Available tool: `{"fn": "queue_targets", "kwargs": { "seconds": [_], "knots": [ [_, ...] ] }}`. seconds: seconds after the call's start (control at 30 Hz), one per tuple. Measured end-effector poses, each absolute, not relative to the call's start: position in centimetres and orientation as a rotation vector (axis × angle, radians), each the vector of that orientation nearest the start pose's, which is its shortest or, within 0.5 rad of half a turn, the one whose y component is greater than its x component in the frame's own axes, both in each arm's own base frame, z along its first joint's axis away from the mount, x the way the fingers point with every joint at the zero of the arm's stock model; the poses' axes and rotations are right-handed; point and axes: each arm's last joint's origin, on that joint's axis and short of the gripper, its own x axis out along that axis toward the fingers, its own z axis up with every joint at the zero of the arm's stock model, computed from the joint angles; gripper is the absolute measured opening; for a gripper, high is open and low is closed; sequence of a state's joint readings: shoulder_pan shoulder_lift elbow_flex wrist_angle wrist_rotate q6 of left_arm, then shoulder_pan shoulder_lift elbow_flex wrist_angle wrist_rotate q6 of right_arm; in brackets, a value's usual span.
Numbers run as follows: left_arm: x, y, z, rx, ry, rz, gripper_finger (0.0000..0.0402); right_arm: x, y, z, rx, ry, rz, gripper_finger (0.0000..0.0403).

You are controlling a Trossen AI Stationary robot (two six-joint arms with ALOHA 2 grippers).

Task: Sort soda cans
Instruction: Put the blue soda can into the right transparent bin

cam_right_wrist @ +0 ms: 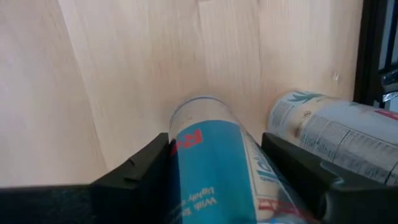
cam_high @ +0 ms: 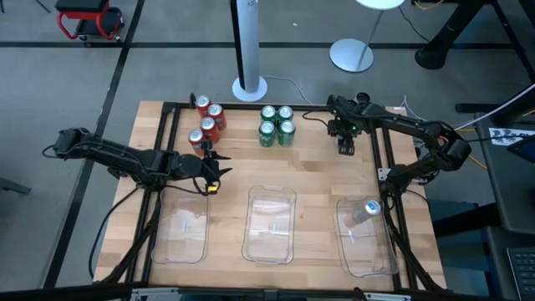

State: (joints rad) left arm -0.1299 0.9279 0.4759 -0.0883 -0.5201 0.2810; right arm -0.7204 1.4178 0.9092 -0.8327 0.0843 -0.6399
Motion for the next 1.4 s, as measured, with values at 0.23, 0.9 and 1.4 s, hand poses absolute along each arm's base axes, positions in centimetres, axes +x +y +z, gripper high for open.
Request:
{"fn": "queue_targets", "kwargs": {
  "seconds": [0.23, 0.9, 1.4],
  "knots": [
    [18.8, -1.0, 21.4, 0.453, 0.569, 0.304, 0.0153, 18.7, -15.4, 22.1, -0.117, 1.376, -0.189, 0.0237],
    [18.8, -1.0, 21.3, 0.435, 0.571, 0.308, 0.0153, 23.2, -4.0, 32.7, -0.284, 1.24, 0.019, 0.0235],
    [18.8, -1.0, 21.3, 0.413, 0.569, 0.315, 0.0153, 22.7, 5.7, 33.7, -0.157, 1.188, 0.146, 0.0236]
  ]
}}
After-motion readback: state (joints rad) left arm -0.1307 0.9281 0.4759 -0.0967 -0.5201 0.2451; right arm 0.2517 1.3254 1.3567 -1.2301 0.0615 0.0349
